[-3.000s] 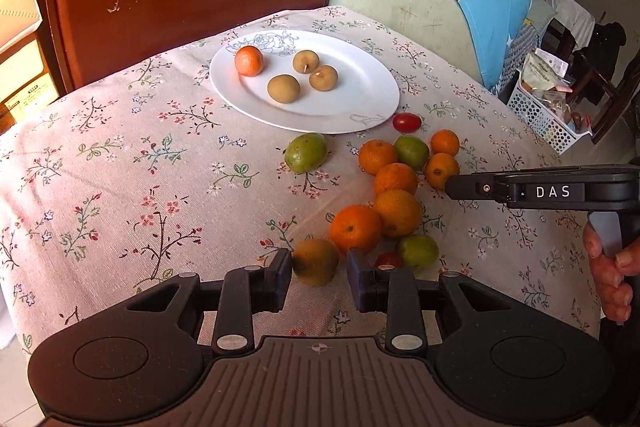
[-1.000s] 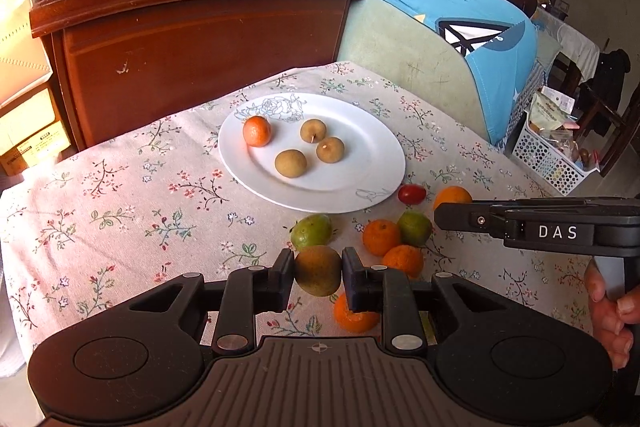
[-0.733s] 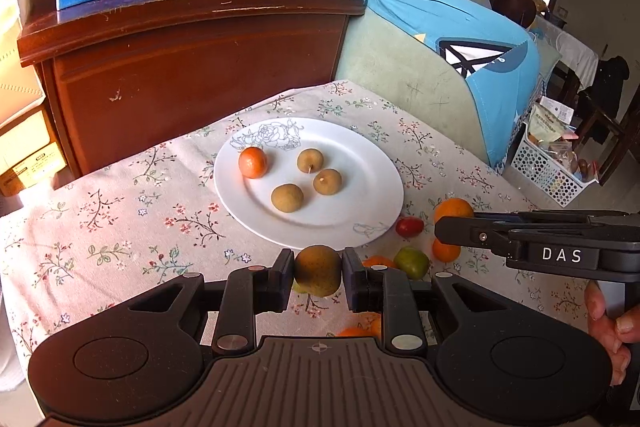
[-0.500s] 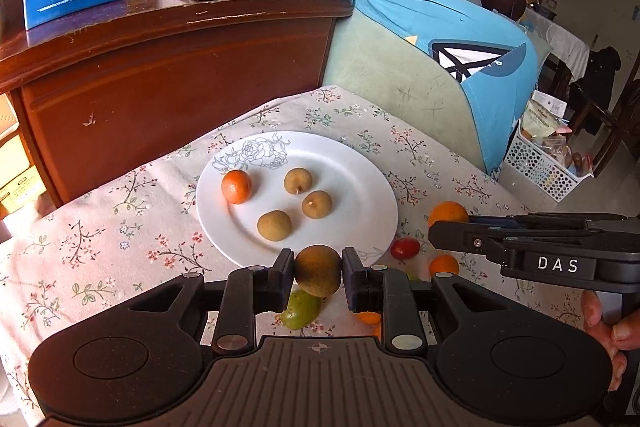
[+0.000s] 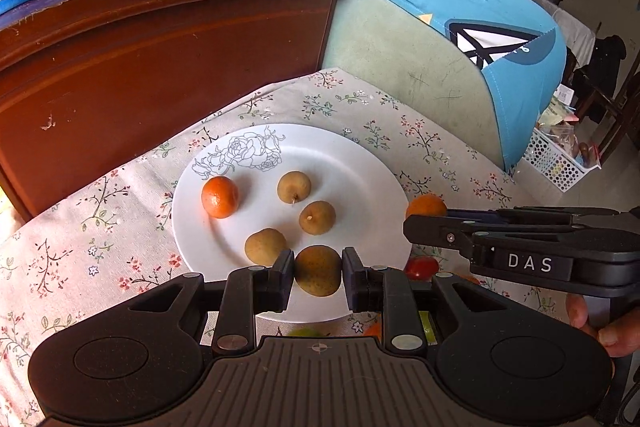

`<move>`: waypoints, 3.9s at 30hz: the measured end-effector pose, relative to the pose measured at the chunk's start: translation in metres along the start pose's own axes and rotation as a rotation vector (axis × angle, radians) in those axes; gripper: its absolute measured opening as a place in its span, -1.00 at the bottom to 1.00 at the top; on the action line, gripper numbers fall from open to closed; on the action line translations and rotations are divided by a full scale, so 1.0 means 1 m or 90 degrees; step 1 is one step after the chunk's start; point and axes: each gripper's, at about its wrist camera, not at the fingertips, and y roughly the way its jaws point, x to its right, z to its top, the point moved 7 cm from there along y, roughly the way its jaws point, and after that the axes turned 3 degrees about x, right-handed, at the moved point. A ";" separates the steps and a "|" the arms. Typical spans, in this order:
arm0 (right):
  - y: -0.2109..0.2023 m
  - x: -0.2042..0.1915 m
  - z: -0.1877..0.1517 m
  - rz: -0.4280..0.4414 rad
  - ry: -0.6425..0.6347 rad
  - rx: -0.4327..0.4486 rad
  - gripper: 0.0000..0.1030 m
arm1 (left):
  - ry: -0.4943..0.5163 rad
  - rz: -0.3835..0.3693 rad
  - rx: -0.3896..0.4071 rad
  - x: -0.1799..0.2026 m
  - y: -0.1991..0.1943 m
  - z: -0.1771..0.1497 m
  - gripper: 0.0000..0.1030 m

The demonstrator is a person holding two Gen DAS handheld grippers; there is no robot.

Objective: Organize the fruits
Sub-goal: 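Place the brown fruit on the plate with the left tool while the right releases the tangerine there, then withdraw both open tools from the plate back toward the loose fruit, then grasp a red cherry tomato with the left tool while the right grasps a green lime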

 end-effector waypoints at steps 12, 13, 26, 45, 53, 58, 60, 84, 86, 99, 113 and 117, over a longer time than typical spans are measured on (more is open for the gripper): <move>0.024 0.006 0.000 -0.011 0.007 -0.021 -0.37 | 0.005 0.003 -0.005 -0.001 0.021 0.004 -0.53; 0.024 0.006 0.002 -0.008 0.011 -0.017 -0.37 | 0.005 0.003 -0.004 -0.001 0.021 0.006 -0.53; 0.007 0.007 0.016 -0.013 0.024 0.017 -0.36 | -0.014 0.016 0.044 -0.006 -0.009 0.034 -0.50; -0.037 -0.007 0.000 -0.017 0.010 0.030 -0.29 | -0.043 0.030 0.039 -0.007 -0.052 0.003 -0.48; -0.060 -0.025 -0.029 -0.003 -0.010 0.018 -0.28 | -0.041 0.022 0.037 0.001 -0.069 -0.022 -0.48; -0.071 -0.035 -0.051 0.018 -0.008 0.003 -0.28 | -0.048 0.024 0.028 0.002 -0.077 -0.041 -0.48; -0.074 -0.038 -0.060 0.020 -0.009 -0.003 -0.28 | -0.054 0.026 0.024 0.002 -0.080 -0.049 -0.48; -0.052 -0.056 -0.125 0.046 -0.029 -0.094 -0.29 | -0.067 0.048 -0.031 0.006 -0.085 -0.126 -0.48; -0.051 -0.056 -0.124 0.050 -0.028 -0.093 -0.29 | -0.058 0.049 -0.031 0.008 -0.085 -0.126 -0.48; -0.065 -0.044 -0.116 0.023 -0.019 -0.075 -0.44 | -0.009 0.002 -0.037 0.038 -0.075 -0.134 -0.48; -0.065 -0.027 -0.121 -0.004 0.009 -0.089 -0.38 | 0.040 0.015 -0.012 0.058 -0.057 -0.130 -0.49; -0.065 -0.027 -0.122 -0.004 0.007 -0.091 -0.37 | 0.051 0.017 -0.007 0.059 -0.056 -0.130 -0.49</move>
